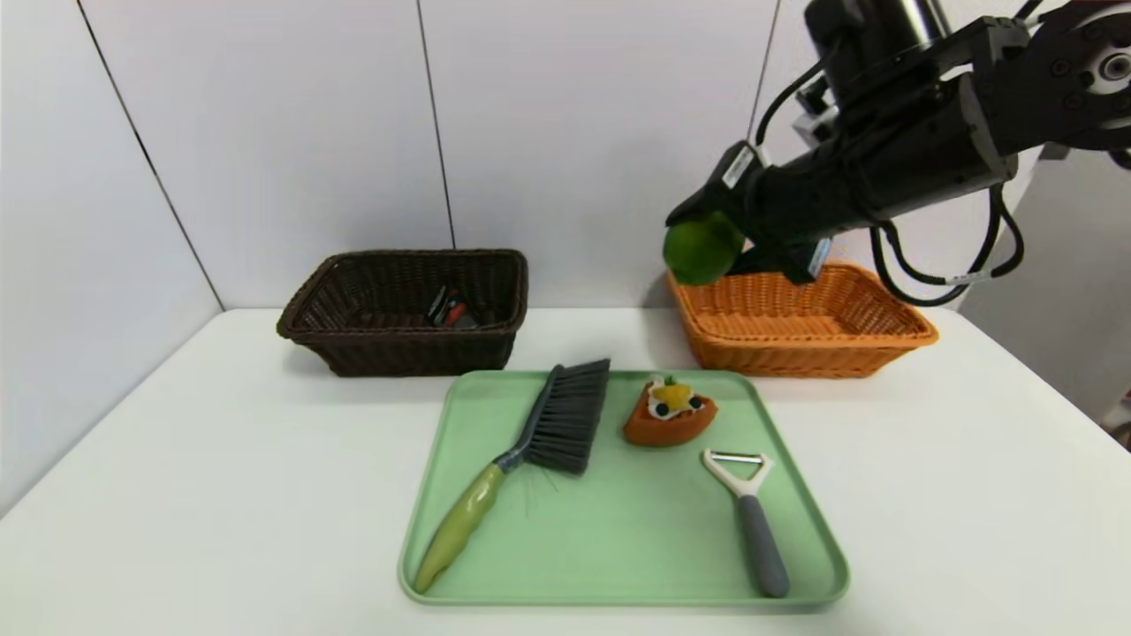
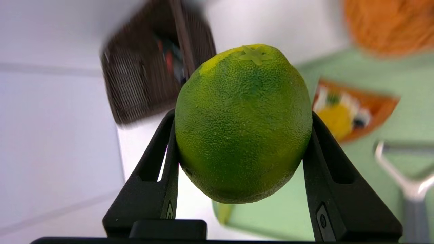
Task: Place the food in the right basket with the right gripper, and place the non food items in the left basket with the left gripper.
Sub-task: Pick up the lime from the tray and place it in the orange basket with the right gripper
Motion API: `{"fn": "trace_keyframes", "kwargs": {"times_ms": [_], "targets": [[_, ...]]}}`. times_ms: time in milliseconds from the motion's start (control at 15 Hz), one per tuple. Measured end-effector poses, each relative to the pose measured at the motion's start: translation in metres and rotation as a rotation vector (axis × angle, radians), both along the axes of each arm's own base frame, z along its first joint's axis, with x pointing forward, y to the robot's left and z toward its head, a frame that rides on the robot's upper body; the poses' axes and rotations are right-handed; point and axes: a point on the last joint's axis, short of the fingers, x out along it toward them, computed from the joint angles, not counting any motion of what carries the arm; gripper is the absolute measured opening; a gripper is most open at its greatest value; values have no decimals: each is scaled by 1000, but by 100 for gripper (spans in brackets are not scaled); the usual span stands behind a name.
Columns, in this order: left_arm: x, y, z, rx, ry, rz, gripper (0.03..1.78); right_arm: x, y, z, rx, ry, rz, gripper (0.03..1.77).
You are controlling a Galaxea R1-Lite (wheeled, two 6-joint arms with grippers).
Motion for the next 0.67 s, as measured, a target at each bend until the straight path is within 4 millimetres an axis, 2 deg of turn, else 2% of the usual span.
{"fn": "trace_keyframes", "kwargs": {"times_ms": [133,267,467,667], "targets": [[2,0,0,1,3,0,169,25,-28,0,28,-60,-95,100],[3,-1,1,0,1,0,169,49,-50,-13,23,-56,-170,100],[6,-2,2,2,7,-1,169,84,-71,-47,-2,8,-245,100],[14,-4,4,-1,-10,-1,169,110,-78,-83,-28,74,-276,100]]}}
